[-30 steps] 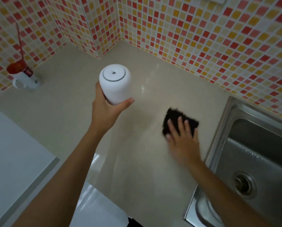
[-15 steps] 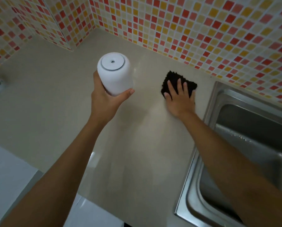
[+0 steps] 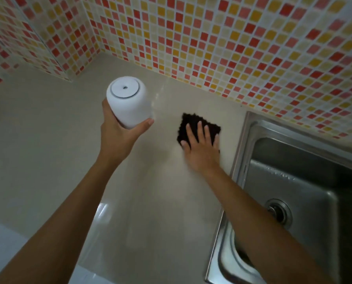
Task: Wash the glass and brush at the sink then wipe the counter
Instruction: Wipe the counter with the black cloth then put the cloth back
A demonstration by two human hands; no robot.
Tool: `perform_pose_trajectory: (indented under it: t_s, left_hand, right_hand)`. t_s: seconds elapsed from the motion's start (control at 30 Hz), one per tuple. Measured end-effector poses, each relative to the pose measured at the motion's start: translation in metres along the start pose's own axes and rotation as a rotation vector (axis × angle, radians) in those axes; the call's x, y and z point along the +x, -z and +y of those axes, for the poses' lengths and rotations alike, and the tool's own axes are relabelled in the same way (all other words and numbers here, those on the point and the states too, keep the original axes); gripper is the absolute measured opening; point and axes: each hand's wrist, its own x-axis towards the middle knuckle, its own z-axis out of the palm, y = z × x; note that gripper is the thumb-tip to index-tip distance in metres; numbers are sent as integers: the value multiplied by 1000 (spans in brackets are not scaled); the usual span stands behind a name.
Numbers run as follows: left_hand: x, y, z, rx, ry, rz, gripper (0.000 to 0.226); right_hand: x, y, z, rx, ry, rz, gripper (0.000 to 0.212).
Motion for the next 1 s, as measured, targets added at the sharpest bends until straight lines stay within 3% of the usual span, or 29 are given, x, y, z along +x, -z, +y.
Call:
perform_pose_trajectory:
  t_s: [0.1,0.23,0.4,0.63,0.73,0.83,0.93,1.0]
  left_hand:
    - [-6,-12,-3,-39,14,-6,103]
    - [-12,-24,3,-49,-9,-49,102]
    - [-4,-38,15,-83,-37,-73,101]
    - [-10,-45,18,-87,-97,-95,101]
    - [-16,-42,19,-74,-81,-111,101]
    - [-17,-41,21,-82,-78,-104,100]
    - [-13,-41,22,-96,-82,-102,99]
    - [-10,-39,22,-95,-73,-103,99]
  right_hand:
    - [41,16,31,-11,-210,-89,63]
    - [-5,9,20,-37,-418,-47,68]
    - [-93,-8,0,-8,-324,-7,71]
    - [3,16,44,-131,-346,-77,68]
    - [-31,7,43,-102,-252,-53,64]
    - [-124,-13,21,-29,-30,30,60]
    - [-218,-32,-12,46,207,-51,56]
    - [-233,-38,-23,66,270,-83,54]
